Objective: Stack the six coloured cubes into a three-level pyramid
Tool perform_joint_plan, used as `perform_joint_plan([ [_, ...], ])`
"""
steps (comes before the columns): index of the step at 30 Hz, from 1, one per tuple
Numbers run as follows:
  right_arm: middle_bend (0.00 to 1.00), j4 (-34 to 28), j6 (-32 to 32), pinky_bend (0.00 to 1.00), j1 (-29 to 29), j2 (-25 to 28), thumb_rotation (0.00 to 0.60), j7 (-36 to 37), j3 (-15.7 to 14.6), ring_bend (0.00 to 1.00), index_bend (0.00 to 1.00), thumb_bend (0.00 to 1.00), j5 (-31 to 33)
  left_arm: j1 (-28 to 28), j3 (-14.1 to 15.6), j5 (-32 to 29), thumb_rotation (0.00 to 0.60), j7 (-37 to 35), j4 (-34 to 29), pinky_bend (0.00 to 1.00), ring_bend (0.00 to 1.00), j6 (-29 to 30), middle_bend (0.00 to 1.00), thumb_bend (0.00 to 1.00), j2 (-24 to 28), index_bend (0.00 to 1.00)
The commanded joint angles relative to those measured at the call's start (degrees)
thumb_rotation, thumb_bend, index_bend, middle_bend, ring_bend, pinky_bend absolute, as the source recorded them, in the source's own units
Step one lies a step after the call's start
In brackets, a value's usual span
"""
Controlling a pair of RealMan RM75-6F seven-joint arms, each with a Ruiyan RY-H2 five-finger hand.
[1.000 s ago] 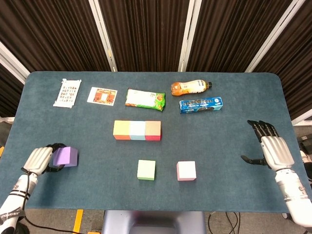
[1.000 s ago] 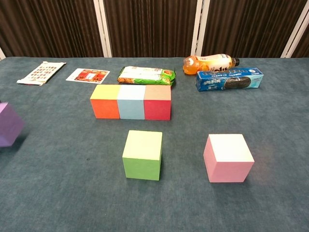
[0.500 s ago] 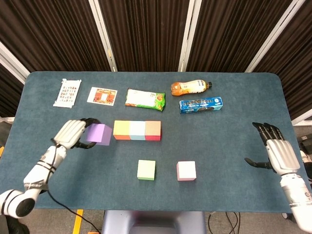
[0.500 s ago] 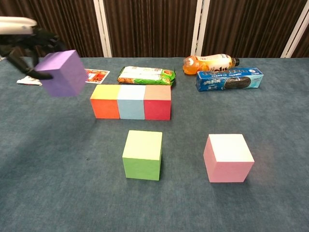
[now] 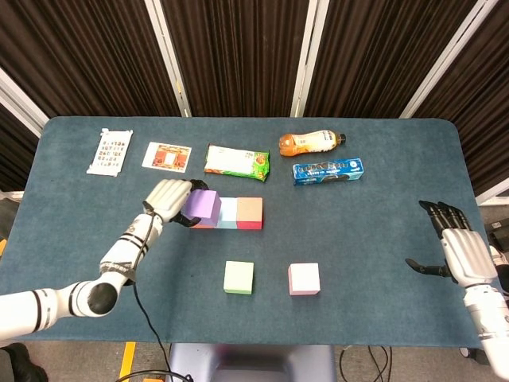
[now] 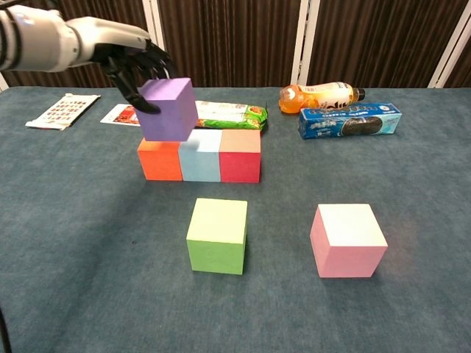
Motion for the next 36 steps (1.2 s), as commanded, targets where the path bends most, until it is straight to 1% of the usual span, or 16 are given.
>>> perform_joint_plan([
  [1, 0.18, 0.27, -0.09, 0.17, -0.1, 0.01, 0.6, 0.32, 0.04, 0.06, 0.0, 0.26, -0.19, -5.46, 0.98, -8.06, 0.6, 4.51, 1.48, 0.37, 0.33, 1.83, 0.42, 0.31, -3.05, 0.32],
  [9, 0.18, 1.56, -0.91, 0.17, -0.23, -0.23, 0.6, 1.8, 0.16, 0.06, 0.0, 0.26, -0.22, -10.06, 2.64, -16.29, 0.6, 9.96, 4.26, 0.36, 0.33, 6.28, 0.41, 0.31, -6.39, 0.31],
  [14, 0.18, 2.38, -1.1, 0.17, -0.45, -0.49, 0.6, 2.81, 0.23, 0.06, 0.0, 0.26, -0.21, -10.92, 2.86, -19.26, 0.6, 11.17, 5.48, 0.35, 0.33, 7.18, 0.4, 0.31, -7.1, 0.29],
  [21, 0.18, 2.87, -1.25, 0.17, -0.55, -0.58, 0.6, 3.23, 0.41, 0.06, 0.0, 0.26, -0.08, -10.65, 2.61, -19.97, 0.6, 10.84, 6.05, 0.35, 0.33, 7.71, 0.39, 0.31, -7.12, 0.29],
  [36, 0.18, 2.93, -1.72, 0.16, -0.74, -0.54, 0.6, 3.1, 0.81, 0.06, 0.0, 0.26, 0.5, -8.91, 2.41, -17.31, 0.6, 9.63, 7.77, 0.34, 0.32, 9.66, 0.37, 0.31, -9.7, 0.28],
])
